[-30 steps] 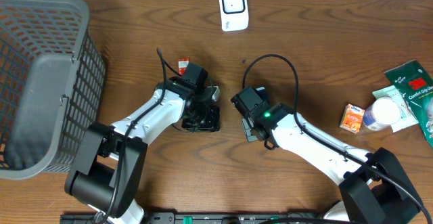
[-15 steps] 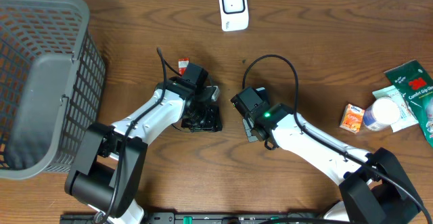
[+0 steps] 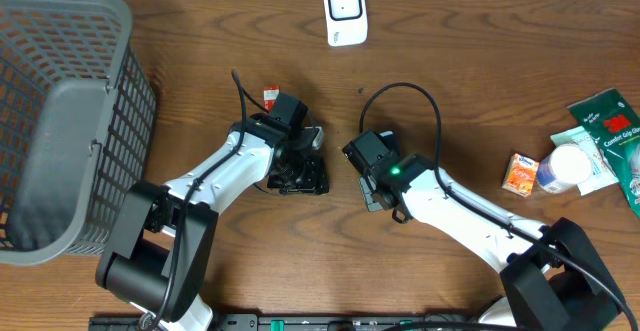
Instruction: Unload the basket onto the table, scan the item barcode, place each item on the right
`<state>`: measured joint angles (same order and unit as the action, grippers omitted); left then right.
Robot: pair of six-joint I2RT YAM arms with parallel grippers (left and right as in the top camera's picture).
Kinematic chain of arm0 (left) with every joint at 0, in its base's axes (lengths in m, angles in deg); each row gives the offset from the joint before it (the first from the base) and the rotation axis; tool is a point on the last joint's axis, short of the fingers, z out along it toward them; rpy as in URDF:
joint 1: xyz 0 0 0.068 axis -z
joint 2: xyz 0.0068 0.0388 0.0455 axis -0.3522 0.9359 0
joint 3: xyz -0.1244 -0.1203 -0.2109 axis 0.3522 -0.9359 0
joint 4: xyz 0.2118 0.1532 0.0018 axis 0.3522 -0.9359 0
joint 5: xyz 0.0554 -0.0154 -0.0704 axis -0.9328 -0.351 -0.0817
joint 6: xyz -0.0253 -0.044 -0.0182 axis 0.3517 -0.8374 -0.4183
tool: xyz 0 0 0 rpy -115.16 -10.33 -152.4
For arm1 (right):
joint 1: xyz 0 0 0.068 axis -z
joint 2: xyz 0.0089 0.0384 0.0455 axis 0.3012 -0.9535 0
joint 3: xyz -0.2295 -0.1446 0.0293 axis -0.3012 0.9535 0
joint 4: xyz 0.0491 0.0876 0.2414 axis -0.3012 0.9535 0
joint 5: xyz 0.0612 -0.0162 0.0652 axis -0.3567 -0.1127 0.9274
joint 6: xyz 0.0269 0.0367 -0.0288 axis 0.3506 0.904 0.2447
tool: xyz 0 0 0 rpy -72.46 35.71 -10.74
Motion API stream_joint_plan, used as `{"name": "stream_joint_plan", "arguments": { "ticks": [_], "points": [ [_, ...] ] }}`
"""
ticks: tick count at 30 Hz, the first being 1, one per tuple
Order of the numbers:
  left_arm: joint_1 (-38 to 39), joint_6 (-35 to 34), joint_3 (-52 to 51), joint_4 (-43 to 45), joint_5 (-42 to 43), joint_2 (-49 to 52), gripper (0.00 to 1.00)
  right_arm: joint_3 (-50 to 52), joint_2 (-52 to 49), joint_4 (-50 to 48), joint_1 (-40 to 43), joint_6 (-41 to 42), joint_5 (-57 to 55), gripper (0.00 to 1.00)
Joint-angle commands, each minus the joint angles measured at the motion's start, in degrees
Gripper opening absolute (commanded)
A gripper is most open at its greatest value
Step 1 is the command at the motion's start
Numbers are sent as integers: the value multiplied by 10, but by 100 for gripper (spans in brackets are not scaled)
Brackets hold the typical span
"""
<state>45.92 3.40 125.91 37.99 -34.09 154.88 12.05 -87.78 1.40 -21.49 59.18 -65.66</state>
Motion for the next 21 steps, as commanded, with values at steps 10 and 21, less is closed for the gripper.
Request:
{"name": "stream_joint_plan", "arguments": {
  "ticks": [10, 21],
  "points": [
    [-11, -11, 8, 4, -17, -35, 47, -37, 15, 34, 8, -2, 37, 58],
    [-68, -58, 10, -16, -197, -159, 62, -133, 85, 135, 105, -115, 330, 62]
  ]
}}
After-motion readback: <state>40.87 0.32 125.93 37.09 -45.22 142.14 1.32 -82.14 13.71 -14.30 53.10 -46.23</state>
